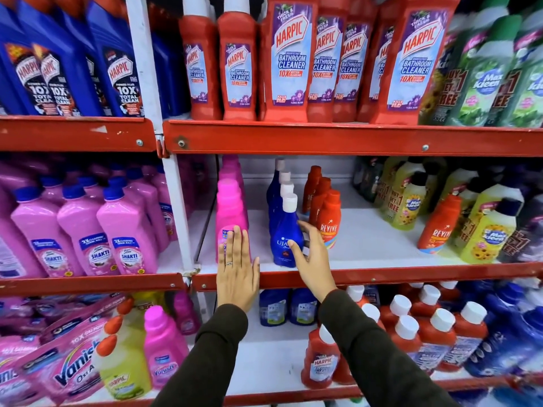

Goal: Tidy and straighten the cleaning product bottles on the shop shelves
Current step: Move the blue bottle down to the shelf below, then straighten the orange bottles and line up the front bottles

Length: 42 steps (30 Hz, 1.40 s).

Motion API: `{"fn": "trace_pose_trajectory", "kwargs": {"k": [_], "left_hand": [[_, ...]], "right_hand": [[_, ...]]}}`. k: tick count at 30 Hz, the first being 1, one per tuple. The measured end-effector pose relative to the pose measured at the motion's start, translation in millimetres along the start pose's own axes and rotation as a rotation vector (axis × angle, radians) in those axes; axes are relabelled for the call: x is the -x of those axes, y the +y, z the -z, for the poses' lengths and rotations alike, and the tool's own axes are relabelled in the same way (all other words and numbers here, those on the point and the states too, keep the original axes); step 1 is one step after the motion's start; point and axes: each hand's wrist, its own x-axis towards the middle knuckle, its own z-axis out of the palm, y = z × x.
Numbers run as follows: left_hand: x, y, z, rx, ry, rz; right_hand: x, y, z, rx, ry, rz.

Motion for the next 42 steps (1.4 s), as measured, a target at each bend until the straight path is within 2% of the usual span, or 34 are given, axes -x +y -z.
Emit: {"fn": "trace_pose_trajectory", "kwargs": {"k": [9, 13, 19, 25, 34, 39, 42], "left_hand": [[1.0, 2.8, 3.7, -0.004, -0.031, 0.017], [0.0, 22.3, 10.5, 0.079, -0.029, -0.012], [-19.5, 74.2, 15.0, 0.104, 0.001, -0.049], [-24.4, 111.5, -1.8, 0.157, -0.011, -0.017], [-20.5, 111.7, -27.0, 0.047, 0.021, -0.014], [-18.9, 111.7, -29.7, 0.029, 0.050, -0.006], [-19.1, 112.6, -30.0, 0.040, 0.068, 0.002]], "right_hand": [[1.4, 1.8, 4.4, -0.002, -0.032, 0.017], [3.7, 0.7, 14.0, 0.003, -0.042, 0.010], [3.3, -5.4, 47.1, 0.130, 0.083, 0.106], [-4.2, 1.3, 113.7, 0.341, 0.265, 0.216], [-44.6, 24.3, 228.6, 0.416, 0.727, -0.079], [-70.0, 33.6, 266.7, 0.441, 0.682, -0.326], [-78.6, 39.1, 279.8, 0.400, 0.636, -0.360]]}}
